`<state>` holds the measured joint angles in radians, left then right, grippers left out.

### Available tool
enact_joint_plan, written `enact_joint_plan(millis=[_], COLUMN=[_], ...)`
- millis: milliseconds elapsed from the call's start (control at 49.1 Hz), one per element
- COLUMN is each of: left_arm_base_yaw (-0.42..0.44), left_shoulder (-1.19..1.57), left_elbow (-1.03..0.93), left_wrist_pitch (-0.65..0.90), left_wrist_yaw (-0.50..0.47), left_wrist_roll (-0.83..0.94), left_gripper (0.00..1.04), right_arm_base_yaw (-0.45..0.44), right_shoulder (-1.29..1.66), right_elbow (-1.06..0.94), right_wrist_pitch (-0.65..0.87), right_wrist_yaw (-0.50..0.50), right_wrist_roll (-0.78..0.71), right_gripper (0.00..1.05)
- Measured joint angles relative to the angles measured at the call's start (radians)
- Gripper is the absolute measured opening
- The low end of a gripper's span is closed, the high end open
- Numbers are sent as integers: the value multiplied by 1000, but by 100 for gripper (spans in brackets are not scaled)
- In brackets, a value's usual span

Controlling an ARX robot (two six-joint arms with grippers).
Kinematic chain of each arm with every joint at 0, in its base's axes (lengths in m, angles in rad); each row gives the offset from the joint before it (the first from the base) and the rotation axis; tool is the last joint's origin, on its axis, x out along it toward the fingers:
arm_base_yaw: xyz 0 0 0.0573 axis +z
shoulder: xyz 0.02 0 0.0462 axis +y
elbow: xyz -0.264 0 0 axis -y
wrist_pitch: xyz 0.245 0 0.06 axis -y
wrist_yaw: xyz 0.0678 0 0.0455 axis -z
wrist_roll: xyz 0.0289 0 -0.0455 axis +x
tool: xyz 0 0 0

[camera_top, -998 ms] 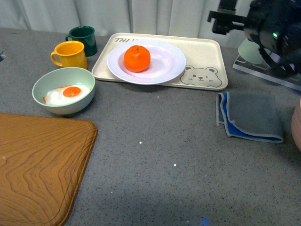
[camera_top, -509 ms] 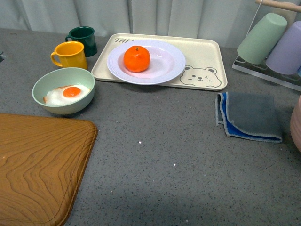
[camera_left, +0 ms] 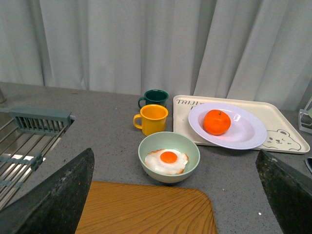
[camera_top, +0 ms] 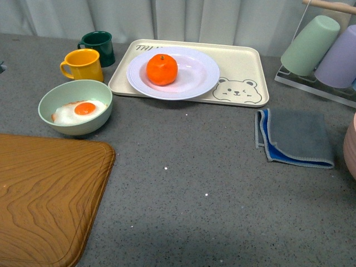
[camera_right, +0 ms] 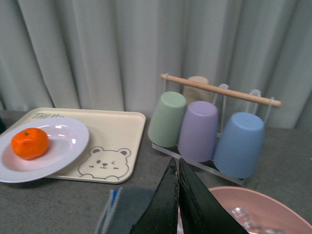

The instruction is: Place orange and plate with both arms

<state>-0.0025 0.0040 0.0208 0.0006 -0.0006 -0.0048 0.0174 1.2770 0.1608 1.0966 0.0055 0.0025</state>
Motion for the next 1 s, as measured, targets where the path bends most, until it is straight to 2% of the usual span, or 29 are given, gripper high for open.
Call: enact_joint_plan(millis=[428,998], left_arm_base_yaw=[0,0], left_shoulder=[0,0], left_elbow=[0,0], left_wrist_pitch=[0,0], left_wrist_yaw=[0,0], left_wrist_roll=[0,0], left_gripper=[98,98], right_arm_base_yaw=[-16,-16], right_shoulder=[-383,-755], right_elbow=[-124,-156], right_wrist_pitch=[-256,-581], right_wrist_yaw=[-4,-4], right_wrist_roll=[0,0], right_gripper=[1,1])
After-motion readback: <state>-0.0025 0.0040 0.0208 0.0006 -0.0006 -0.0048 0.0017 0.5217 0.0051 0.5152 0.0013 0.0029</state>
